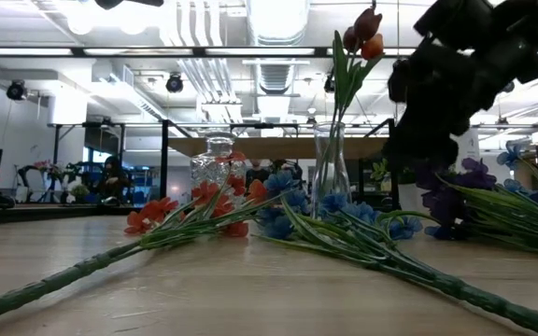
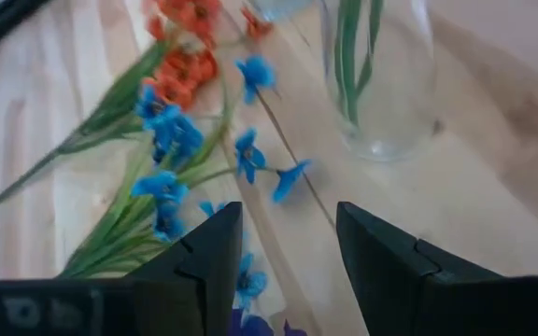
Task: Pick and place flowers into a vace then onto a shelf
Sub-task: Put the right transparent vase with flowers on the shelf
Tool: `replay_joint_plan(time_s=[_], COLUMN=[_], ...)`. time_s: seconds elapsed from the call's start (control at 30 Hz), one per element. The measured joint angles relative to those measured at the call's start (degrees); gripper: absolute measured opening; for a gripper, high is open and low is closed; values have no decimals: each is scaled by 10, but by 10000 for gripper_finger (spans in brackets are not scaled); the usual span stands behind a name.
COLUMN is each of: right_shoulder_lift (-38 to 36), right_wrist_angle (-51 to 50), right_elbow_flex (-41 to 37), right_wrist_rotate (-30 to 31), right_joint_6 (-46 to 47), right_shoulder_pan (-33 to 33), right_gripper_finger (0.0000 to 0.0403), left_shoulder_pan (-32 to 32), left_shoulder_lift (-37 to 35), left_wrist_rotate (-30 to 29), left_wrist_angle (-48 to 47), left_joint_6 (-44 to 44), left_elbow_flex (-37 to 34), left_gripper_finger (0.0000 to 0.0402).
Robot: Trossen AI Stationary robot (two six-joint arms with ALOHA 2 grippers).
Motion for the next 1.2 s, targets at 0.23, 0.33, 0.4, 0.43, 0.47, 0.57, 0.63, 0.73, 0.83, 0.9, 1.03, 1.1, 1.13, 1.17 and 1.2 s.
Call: replay_joint_plan(time_s=[0.23, 0.33, 0.4, 0.43, 0.47, 0.57, 0.63, 0.73, 0.83, 0.9, 1.03, 1.1, 1.13, 1.17, 1.2], right_shoulder_lift=[32, 35, 28, 27, 24, 23, 22, 22, 22, 17, -9, -30, -43, -55, -70], right_wrist_angle=[42, 39, 39, 41, 42, 40, 40, 44, 46, 45, 40, 25, 10, -3, -20], right_elbow_flex=[19, 21, 21, 21, 19, 16, 16, 18, 21, 21, 21, 21, 21, 21, 21], right_wrist_rotate=[36, 55, 71, 83, 95, 123, 135, 138, 146, 152, 147, 135, 132, 132, 131], right_joint_6=[-56, -70, -72, -72, -72, -77, -87, -108, -117, -123, -137, -144, -146, -147, -148], right_shoulder_pan=[8, 7, 7, 7, 7, 7, 7, 7, 7, 7, 12, 15, 16, 19, 21], right_gripper_finger=[162, 164, 170, 174, 179, 194, 205, 219, 228, 231, 233, 233, 233, 233, 233], left_shoulder_pan=[0, 0, 0, 0, -1, -2, -4, -6, -5, -4, 3, 6, 9, 14, 20], left_shoulder_lift=[2, 2, 2, 2, 2, 4, 5, 12, 26, 40, 87, 118, 136, 156, 177], left_wrist_rotate=[4, 12, 22, 25, 27, 35, 39, 40, 36, 22, -13, -14, -15, -15, -15], left_wrist_angle=[0, -1, -7, -15, -22, -24, -24, -23, -17, 14, 164, 252, 294, 326, 352], left_joint_6=[0, -8, -24, -32, -42, -58, -62, -77, -99, -103, -42, 21, 47, 64, 75], left_elbow_flex=[0, 0, 0, 0, 0, 0, 0, 0, -6, -18, -63, -82, -87, -88, -88], left_gripper_finger=[183, 183, 183, 183, 183, 183, 183, 183, 183, 183, 183, 183, 183, 183, 183])
